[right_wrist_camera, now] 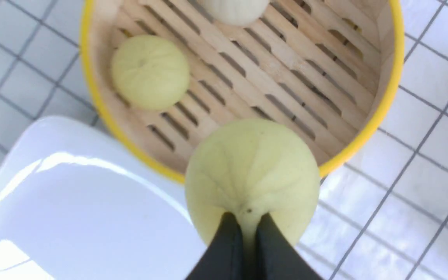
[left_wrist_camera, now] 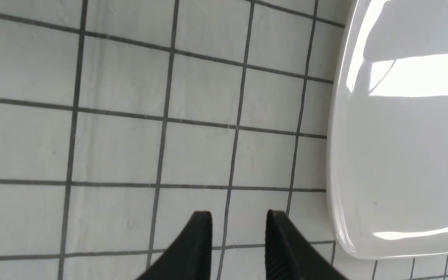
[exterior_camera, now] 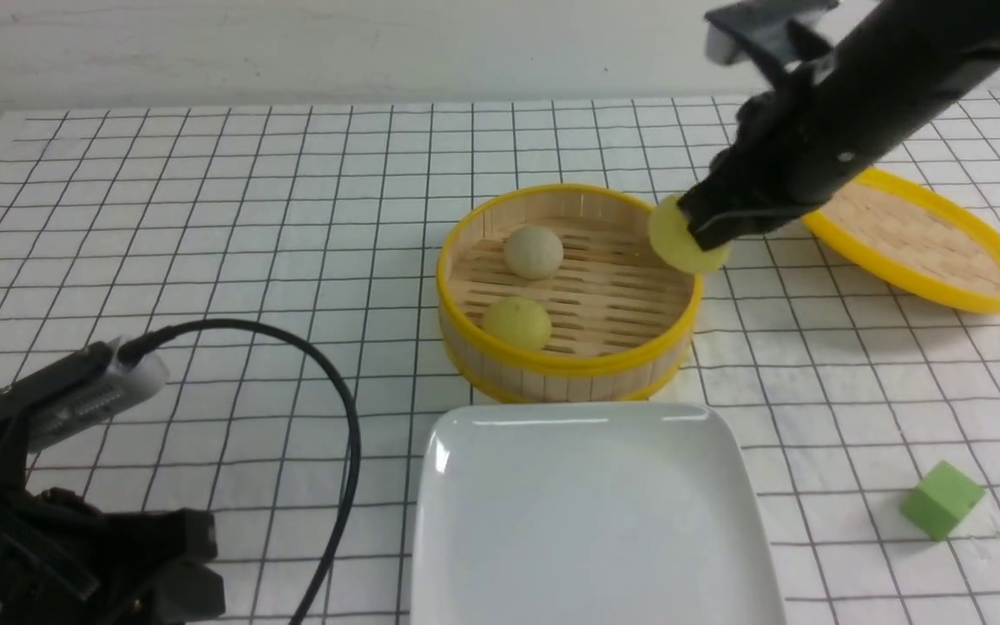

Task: Put the steamed buns into the plate on the white-black tablecloth.
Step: 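Move the steamed bun from the bamboo steamer onto the white plate with the right gripper, then reach into the bamboo steamer and grasp a bun with the left gripper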

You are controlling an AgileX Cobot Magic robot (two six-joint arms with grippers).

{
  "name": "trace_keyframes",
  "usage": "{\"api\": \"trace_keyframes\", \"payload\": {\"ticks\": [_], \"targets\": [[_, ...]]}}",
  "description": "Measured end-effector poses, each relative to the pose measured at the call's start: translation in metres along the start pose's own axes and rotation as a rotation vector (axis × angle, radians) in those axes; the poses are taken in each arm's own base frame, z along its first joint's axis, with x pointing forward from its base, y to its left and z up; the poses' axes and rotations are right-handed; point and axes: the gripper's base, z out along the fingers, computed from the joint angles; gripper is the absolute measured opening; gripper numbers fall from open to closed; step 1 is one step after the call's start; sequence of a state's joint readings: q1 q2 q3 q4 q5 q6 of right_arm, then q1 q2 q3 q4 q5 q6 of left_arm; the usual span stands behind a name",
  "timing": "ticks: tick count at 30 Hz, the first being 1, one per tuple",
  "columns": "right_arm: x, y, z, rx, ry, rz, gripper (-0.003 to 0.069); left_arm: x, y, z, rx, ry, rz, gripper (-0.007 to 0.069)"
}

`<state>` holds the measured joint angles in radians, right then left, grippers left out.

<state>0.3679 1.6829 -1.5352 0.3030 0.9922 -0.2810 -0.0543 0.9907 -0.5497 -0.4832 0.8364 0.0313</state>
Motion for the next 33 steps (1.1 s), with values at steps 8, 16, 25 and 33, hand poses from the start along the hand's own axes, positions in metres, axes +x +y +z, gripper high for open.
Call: {"api": "trace_keyframes", "payload": {"ticks": [8, 16, 25, 33], "targets": [[0.087, 0.033, 0.066, -0.079, 0.149, 0.086, 0.0057, 0.0, 0.0, 0.0, 0.0, -0.005, 0.0, 0.0235], [0.116, 0.028, 0.103, -0.014, 0.144, 0.189, 0.0365, -0.004, 0.0, 0.0, -0.001, -0.044, 0.0, 0.0237], [0.087, 0.018, 0.005, 0.079, 0.163, 0.119, 0.0384, -0.031, -0.024, -0.025, 0.109, -0.151, -0.029, 0.0229], [0.161, 0.005, -0.098, 0.261, 0.131, 0.267, -0.0015, -0.071, -0.043, -0.024, 0.114, -0.151, 0.04, 0.0013]]}}
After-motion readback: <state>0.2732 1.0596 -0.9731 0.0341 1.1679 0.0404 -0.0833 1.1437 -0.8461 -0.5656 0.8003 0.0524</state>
